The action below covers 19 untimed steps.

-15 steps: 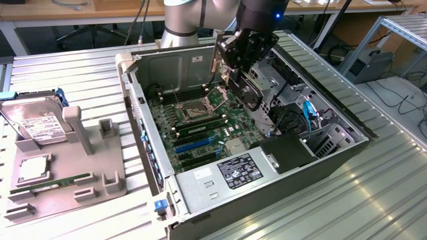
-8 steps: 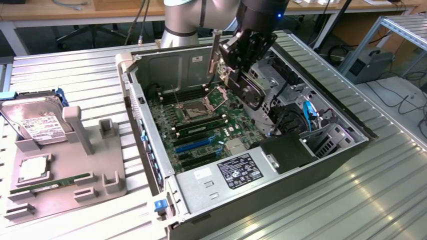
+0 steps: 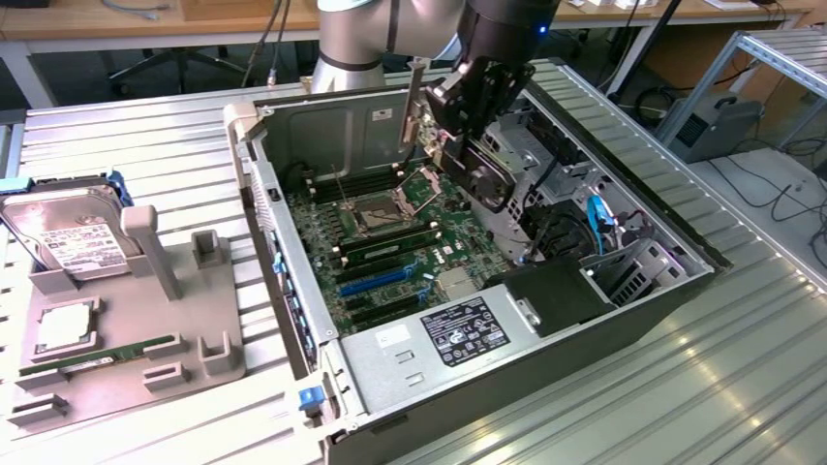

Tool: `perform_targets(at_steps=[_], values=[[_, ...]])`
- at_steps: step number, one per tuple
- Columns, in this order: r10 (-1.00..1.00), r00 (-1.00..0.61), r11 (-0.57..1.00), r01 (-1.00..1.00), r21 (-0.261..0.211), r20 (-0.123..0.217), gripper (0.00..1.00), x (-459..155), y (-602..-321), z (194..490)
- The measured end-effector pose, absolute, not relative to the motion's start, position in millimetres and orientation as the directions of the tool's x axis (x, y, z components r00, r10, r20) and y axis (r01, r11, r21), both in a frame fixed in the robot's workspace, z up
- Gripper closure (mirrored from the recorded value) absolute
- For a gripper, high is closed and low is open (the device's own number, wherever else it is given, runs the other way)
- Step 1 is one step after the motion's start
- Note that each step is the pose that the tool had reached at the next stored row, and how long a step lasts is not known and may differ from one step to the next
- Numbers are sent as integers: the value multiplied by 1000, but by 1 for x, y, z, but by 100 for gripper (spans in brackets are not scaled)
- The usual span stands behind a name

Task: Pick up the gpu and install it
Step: 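Insert the gpu into the slot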

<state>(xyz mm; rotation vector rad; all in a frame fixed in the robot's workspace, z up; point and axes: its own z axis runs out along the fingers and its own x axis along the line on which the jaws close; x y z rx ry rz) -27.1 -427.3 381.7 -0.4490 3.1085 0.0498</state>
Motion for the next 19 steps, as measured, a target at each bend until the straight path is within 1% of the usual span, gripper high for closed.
perform_targets(at_steps=[19], values=[[-353,-936,935,-353,31,-5,73,-27,-427,382]])
